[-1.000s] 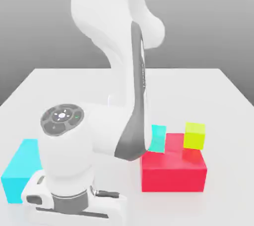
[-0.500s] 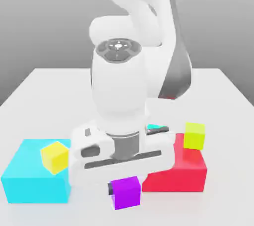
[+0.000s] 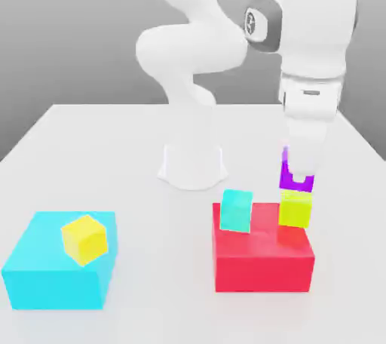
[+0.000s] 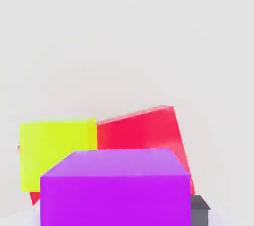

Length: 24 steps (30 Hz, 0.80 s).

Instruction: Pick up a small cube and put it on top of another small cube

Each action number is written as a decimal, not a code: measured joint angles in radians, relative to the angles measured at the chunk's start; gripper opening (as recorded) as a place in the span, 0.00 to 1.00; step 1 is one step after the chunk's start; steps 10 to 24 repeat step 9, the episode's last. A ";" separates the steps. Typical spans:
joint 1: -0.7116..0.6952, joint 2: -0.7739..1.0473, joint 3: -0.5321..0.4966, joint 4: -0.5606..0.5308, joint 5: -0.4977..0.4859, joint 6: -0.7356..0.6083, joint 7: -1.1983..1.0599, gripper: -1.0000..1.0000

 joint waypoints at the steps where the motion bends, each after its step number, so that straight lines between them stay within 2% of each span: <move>1: 0.017 -0.003 0.002 -0.018 0.000 0.014 -0.020 0.00; 6: 0.023 0.128 0.020 -0.076 0.000 0.204 -0.038 0.00; 7: 0.022 0.145 0.022 -0.081 -0.001 0.227 -0.037 1.00; 24: 0.022 0.145 0.022 -0.081 -0.001 0.227 -0.037 1.00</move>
